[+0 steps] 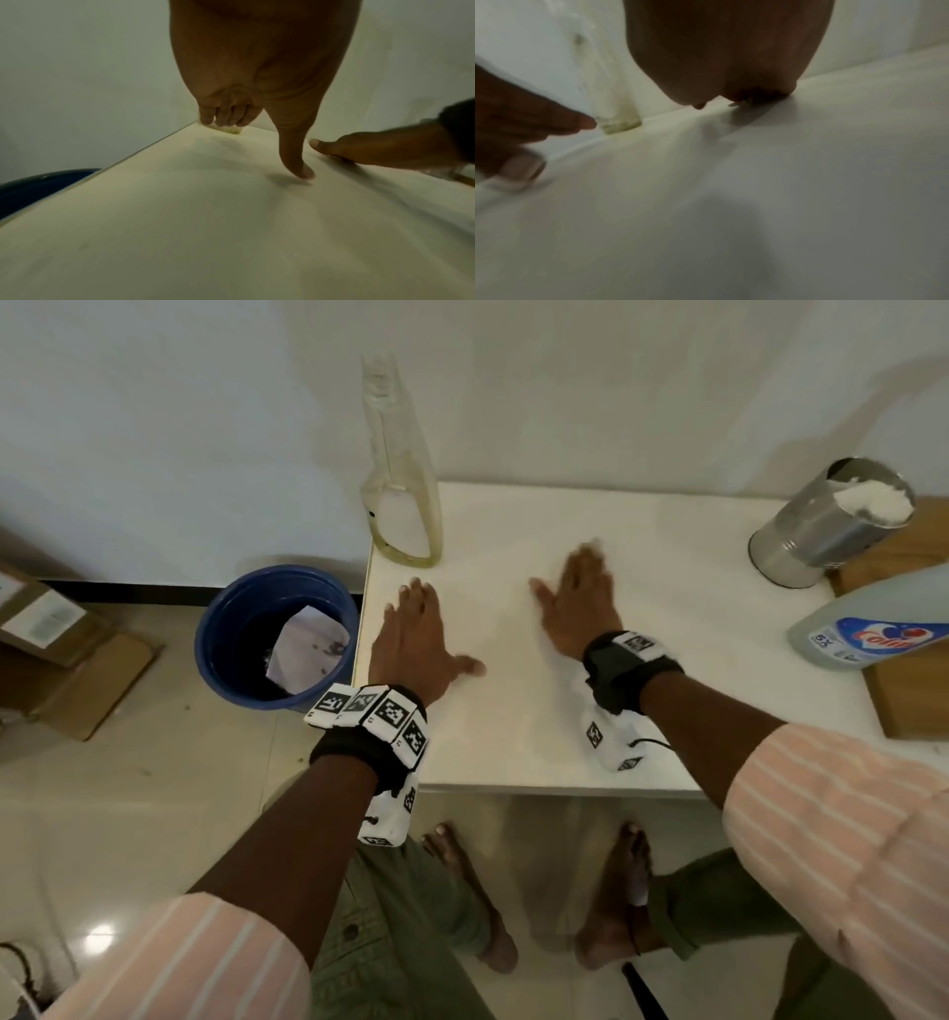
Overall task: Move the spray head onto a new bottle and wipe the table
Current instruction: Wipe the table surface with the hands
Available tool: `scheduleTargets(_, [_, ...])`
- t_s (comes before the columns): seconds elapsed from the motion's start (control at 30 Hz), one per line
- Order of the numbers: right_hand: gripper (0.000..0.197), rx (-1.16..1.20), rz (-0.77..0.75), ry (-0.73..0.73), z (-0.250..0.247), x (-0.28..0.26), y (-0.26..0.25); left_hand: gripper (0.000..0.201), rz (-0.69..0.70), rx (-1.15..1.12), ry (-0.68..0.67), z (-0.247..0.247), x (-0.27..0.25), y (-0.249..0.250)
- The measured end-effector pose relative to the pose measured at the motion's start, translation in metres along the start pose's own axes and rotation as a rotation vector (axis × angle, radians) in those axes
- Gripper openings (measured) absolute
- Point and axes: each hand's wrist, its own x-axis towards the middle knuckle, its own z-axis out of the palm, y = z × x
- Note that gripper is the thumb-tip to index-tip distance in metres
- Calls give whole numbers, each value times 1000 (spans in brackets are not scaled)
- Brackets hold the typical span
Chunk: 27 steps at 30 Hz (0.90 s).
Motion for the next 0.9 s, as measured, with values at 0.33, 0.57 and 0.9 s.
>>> scheduleTargets(0.33, [61, -104, -436, -159, -6, 73, -58, 132, 1, 204, -176, -3, 36, 26])
scheduleTargets(0.57, [76, 18, 78, -13, -14, 90, -33, 132, 6, 228, -172, -4, 43, 30])
scheduleTargets(0.9, [64, -143, -503, -138, -17, 91, -39, 137, -5, 265, -182, -6, 43, 34])
